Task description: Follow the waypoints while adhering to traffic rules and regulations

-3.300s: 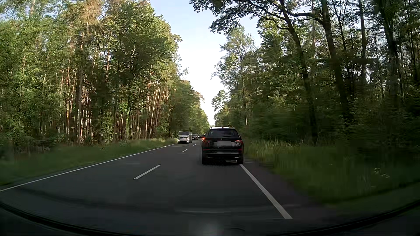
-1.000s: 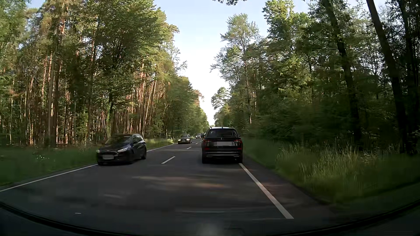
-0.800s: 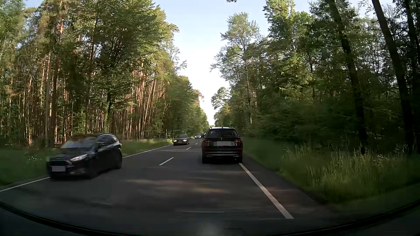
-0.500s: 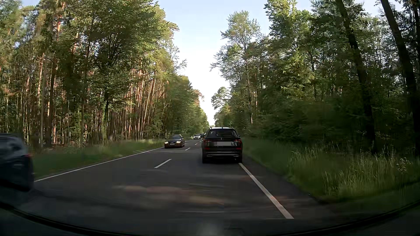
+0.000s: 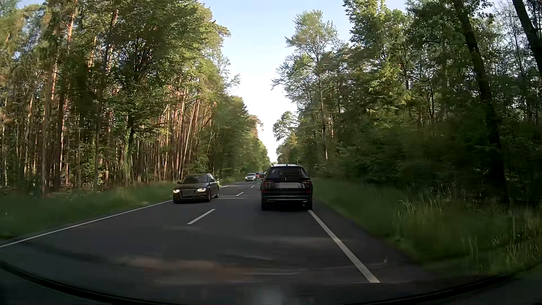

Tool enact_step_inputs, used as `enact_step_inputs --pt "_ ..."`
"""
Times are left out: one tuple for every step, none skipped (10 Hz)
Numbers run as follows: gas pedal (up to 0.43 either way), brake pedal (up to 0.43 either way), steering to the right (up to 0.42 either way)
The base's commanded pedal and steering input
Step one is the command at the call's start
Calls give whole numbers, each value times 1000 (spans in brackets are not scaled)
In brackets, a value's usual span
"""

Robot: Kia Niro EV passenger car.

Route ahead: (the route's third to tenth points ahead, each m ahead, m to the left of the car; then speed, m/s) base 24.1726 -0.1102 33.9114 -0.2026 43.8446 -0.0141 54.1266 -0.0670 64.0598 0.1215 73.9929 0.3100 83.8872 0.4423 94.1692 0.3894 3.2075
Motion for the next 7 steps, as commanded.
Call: enact_step_inputs --pt "0 0 -2" --pt "0 0 -2" --pt "0 0 -2" --pt "0 0 -3" --pt "0 0 -3" --pt "0 6 -2" --pt "0 0 -2"
